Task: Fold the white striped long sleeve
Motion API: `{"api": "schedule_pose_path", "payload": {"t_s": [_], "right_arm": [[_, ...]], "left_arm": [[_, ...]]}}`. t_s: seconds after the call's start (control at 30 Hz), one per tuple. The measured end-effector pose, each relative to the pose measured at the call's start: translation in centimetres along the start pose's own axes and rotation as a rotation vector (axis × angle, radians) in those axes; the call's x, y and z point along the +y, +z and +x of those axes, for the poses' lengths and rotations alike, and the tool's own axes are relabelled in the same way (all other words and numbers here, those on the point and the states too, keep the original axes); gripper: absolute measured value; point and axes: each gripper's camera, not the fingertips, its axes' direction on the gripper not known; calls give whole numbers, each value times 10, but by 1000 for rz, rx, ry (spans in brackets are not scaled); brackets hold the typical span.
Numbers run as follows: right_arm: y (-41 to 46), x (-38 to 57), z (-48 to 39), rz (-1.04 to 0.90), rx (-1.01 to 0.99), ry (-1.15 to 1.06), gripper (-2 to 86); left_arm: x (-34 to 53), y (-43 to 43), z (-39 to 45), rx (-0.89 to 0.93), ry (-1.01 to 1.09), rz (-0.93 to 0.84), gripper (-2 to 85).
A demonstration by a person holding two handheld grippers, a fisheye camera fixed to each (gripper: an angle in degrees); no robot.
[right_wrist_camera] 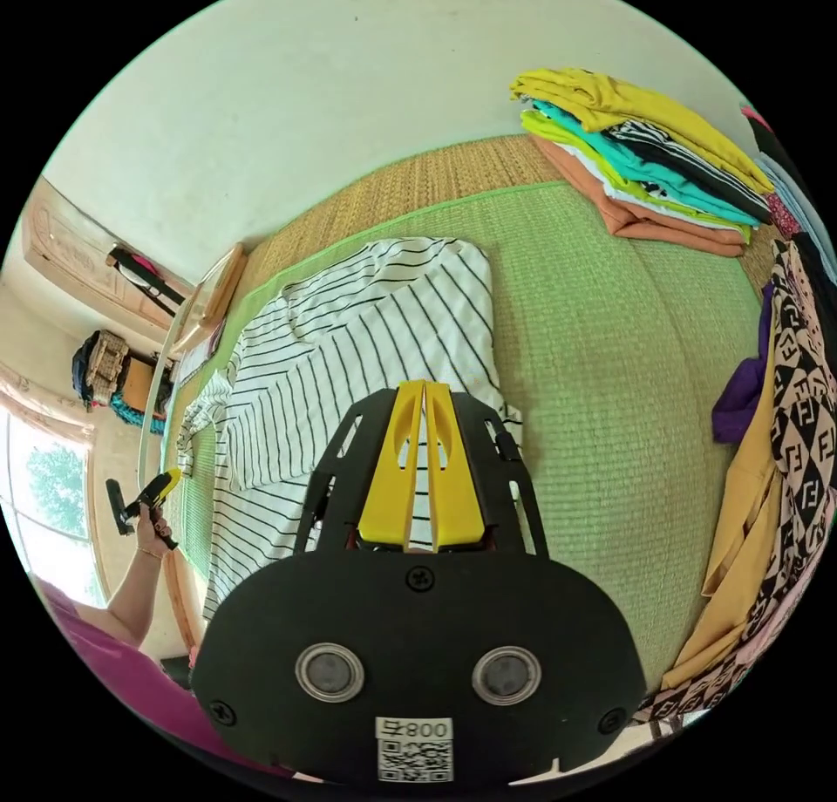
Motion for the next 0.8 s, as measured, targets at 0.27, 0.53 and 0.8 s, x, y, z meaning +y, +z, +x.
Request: {"api": "schedule_pose_path", "payload": {"t_s": [0.27, 0.53, 0.8], "right_arm": [[117, 32, -223, -173, -215, -325, 31], [215, 102, -489, -311, -314, -796, 65], [349, 200, -701, -420, -143, -1162, 89]], "left_arm": [[4, -36, -42, -56, 77, -71, 28], [37, -94, -84, 88, 39, 19, 43], [62, -110, -137, 320, -146, 36, 61]]}}
